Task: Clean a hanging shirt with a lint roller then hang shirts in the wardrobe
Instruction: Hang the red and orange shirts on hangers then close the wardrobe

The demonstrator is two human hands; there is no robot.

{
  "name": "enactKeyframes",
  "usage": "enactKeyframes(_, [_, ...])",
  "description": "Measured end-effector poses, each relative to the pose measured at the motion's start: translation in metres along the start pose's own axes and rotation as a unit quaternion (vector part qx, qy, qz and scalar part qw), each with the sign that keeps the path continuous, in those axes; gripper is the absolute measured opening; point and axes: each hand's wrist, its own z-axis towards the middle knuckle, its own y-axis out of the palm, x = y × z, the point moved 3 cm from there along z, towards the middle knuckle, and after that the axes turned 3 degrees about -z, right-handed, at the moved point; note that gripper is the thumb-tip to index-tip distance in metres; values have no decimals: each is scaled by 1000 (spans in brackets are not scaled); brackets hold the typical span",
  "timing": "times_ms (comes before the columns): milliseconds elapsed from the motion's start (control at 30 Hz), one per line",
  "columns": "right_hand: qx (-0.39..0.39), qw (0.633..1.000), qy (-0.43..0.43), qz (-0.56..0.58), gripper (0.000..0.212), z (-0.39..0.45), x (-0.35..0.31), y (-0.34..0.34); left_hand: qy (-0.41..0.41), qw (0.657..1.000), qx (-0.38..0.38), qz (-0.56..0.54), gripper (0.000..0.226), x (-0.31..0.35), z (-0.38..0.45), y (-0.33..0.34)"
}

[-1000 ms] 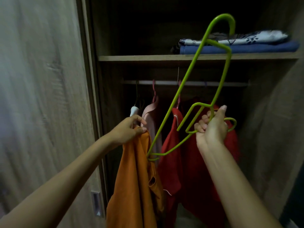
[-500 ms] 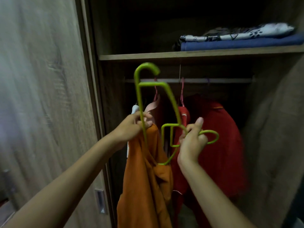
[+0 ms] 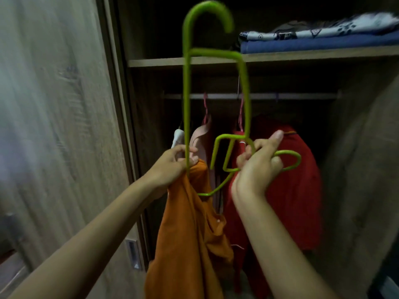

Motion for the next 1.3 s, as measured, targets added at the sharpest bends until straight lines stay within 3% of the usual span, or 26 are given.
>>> enactKeyframes(200, [-47, 987, -27, -152, 54, -12, 55, -27, -36, 996, 32, -72, 27, 1, -1, -16])
enactKeyframes(333, [-117, 922, -117, -351, 60, 11, 80, -69, -15, 988, 94, -122, 30, 5, -2, -47])
enactKeyframes(433, [-217, 849, -179, -447, 58, 24, 74, -86, 31, 990, 106, 82, 30, 7, -12, -69])
enactKeyframes(533, [-281, 765, -194, -546, 59, 25, 70, -80, 134, 952, 55, 271, 26, 8, -19, -56])
enactKeyframes(600, [-325, 710, -188, -596, 58, 18, 68, -66, 182, 926, 30, 329, 20, 8, -18, -37])
enactKeyframes(700, [-387, 669, -182, -607, 59, 13, 52, -40, 222, 900, 9, 376, 15, 4, -12, -15])
enactKeyframes(800, [-382, 667, -221, -600, 61, 13, 35, -22, 232, 881, -11, 411, 17, 2, -3, -7])
enactKeyframes(900, [-373, 621, -227, -651, 54, 17, 32, -19, 234, 870, -2, 435, 21, 8, 1, -10])
enactKeyframes(933, [-350, 626, -229, -659, 51, 23, 26, -20, 226, 870, -4, 439, 23, 9, 1, -11])
enactKeyframes(1000, [-302, 635, -260, -662, 52, 31, 15, -21, 212, 882, -18, 421, 29, 10, 0, -11])
enactKeyframes(1100, [-376, 593, -256, -664, 52, 15, 23, -18, 204, 909, -44, 360, 38, 9, -2, 5])
enactKeyframes(1167, [-398, 622, -238, -631, 52, 5, 23, -15, 202, 907, -52, 367, 40, 6, -2, 17])
enactKeyframes(1300, [-346, 669, -256, -606, 54, 38, -7, -11, 164, 922, -122, 330, 44, -2, -9, 20])
